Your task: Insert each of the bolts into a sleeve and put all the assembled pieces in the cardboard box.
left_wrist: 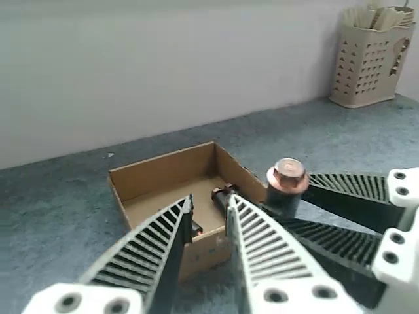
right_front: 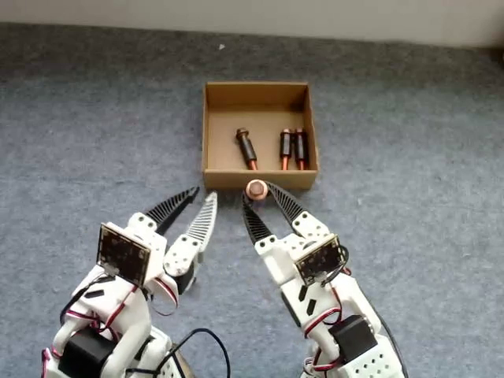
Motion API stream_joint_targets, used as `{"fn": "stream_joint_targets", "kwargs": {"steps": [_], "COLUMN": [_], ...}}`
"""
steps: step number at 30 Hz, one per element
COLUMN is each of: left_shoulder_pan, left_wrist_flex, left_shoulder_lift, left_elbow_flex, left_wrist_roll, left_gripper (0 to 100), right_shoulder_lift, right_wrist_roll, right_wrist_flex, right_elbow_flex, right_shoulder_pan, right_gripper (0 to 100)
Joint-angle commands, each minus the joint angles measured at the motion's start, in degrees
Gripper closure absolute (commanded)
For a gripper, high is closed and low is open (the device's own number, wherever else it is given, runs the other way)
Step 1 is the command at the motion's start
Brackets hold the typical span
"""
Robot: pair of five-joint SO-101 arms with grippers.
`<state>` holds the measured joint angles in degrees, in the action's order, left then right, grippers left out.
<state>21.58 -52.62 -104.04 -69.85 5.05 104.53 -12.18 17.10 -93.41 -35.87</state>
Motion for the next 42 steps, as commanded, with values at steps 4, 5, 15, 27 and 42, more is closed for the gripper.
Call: {"fn": "stream_joint_targets", "kwargs": {"steps": [4, 5, 15, 27, 42], "left_shoulder_pan": [-12.0, -14.4, -29.3, -32.6, -32.8], "left_wrist_flex": [-0.4, -0.4, -0.1, -0.1, -0.1], "left_shoulder_lift": [-0.2, -0.1, -0.2, -0.3, -0.3], "left_elbow_flex": [2.2, 2.0, -12.7, -17.8, -17.8], "left_wrist_roll": [-1.5, -2.8, -6.2, -6.2, -6.2], "left_gripper": [99, 99, 99, 99, 99], "right_shoulder_lift": [0.7, 0.5, 0.0, -8.7, -56.5], "right_wrist_roll": [0.4, 0.4, 0.7, 0.7, 0.4], "right_wrist_flex": [-1.5, -1.5, 9.5, 14.8, 5.1], "right_elbow_flex": [-2.0, -2.0, 2.2, 16.0, 47.1], "right_shoulder_pan": [1.5, 2.2, 6.0, 5.9, 7.3], "right_gripper": [99.3, 99.3, 99.2, 99.2, 99.2]}}
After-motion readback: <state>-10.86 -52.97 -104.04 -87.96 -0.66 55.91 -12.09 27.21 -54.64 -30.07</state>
